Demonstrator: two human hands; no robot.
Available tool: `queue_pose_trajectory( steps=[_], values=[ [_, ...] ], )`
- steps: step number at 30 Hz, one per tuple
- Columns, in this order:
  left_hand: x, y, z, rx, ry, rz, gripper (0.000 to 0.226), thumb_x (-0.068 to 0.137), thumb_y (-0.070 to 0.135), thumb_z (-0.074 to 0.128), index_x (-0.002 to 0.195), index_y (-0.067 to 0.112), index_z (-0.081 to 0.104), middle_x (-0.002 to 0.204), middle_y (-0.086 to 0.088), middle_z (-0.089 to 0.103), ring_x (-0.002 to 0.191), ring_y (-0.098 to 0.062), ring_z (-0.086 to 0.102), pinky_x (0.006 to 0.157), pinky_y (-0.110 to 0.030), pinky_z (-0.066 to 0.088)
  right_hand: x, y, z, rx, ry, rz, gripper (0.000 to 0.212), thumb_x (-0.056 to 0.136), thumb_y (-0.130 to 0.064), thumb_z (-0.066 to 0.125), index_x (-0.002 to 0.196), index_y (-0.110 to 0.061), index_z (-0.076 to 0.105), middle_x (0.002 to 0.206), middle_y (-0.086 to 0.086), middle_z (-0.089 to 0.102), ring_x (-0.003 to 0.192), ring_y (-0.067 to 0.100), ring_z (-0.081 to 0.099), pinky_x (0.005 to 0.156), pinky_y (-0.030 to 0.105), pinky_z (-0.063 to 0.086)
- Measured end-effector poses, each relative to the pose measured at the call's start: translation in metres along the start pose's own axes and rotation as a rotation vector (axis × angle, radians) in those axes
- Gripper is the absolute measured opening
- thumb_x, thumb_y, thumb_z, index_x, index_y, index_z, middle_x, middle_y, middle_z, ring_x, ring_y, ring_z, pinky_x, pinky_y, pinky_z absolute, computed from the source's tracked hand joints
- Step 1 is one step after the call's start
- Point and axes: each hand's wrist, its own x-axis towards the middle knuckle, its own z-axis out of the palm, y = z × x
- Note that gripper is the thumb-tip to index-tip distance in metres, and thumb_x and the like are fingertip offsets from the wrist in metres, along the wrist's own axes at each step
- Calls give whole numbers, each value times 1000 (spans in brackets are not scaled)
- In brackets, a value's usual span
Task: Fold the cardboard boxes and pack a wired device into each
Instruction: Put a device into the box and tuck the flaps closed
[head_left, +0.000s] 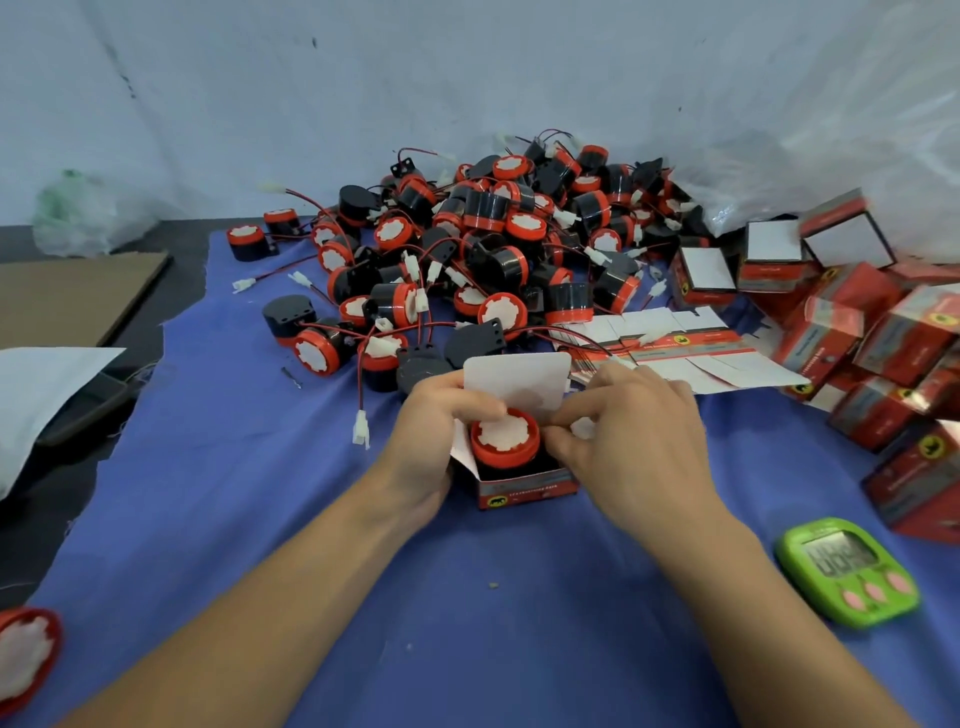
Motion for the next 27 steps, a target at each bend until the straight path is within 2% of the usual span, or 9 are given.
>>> queue_pose_trajectory(
  steps=[7, 10, 12, 16, 18, 20, 22, 24, 27],
  values=[
    [-4, -6, -3, -229, -1, 7, 56, 68, 18, 49, 116, 3, 75, 117, -27, 73, 104, -38, 71, 87, -41, 61, 3, -10, 11, -185, -18, -62, 23, 94, -29, 56, 82, -30, 75, 86, -7, 57, 93, 24, 55, 80, 38, 25],
    [-9, -3, 1, -30, 7, 87, 55, 63, 9, 53, 111, 16, 79, 115, -18, 76, 107, -32, 73, 88, -42, 62, -1, -10, 9, -129, 62, -32, 22, 93, -30, 60, 83, -32, 79, 80, -7, 56, 89, 26, 56, 78, 38, 26],
    [-13, -5, 5, 175, 93, 101, 54, 58, 6, 57, 99, 28, 83, 104, -2, 81, 99, -19, 76, 77, -29, 59, -4, -11, 4, 23, 77, 1, 18, 91, -34, 63, 83, -34, 79, 84, -8, 64, 92, 23, 57, 78, 38, 39],
    [-14, -7, 5, 327, 221, 111, 54, 55, 8, 59, 93, 41, 79, 96, 11, 80, 90, -4, 73, 69, -18, 55, -9, 5, -19, 365, 104, 212, 32, 76, -62, 53, 94, -45, 73, 92, -27, 71, 91, 4, 62, 77, 37, 54],
    [-14, -4, 3, 321, 258, 112, 60, 55, 2, 61, 94, 45, 77, 97, 12, 79, 90, -3, 73, 68, -18, 56, -9, 24, -32, 437, -79, 250, 37, 79, -71, 58, 106, -46, 64, 86, -25, 72, 76, 0, 63, 73, 37, 52],
    [-11, -4, 1, 315, 291, 117, 65, 61, -9, 64, 100, 41, 75, 98, 13, 79, 91, -3, 73, 66, -19, 57, -9, 37, -43, 560, -416, 269, 49, 80, -73, 66, 112, -38, 54, 82, -8, 77, 60, 7, 64, 66, 34, 49],
    [-6, -5, -1, 340, 332, 133, 72, 67, -20, 62, 104, 40, 73, 100, 13, 79, 94, -3, 72, 65, -18, 57, -10, 43, -51, 613, -715, 247, 61, 74, -73, 72, 111, -27, 56, 85, 3, 79, 62, 16, 68, 62, 32, 49],
    [0, -4, -6, 387, 384, 161, 75, 70, -22, 60, 106, 42, 73, 104, 12, 78, 98, -6, 72, 67, -21, 59, -15, 41, -54, 516, -941, 137, 50, 72, -61, 69, 108, -26, 64, 86, 3, 79, 63, 17, 70, 60, 25, 48],
    [6, -2, -13, 528, 406, 205, 70, 75, -17, 65, 118, 39, 72, 111, 14, 75, 105, -7, 69, 82, -33, 63, -16, 40, -51, 493, -880, 87, 23, 84, -33, 68, 106, -26, 67, 72, 2, 75, 50, 16, 62, 49, 18, 42]
  ],
)
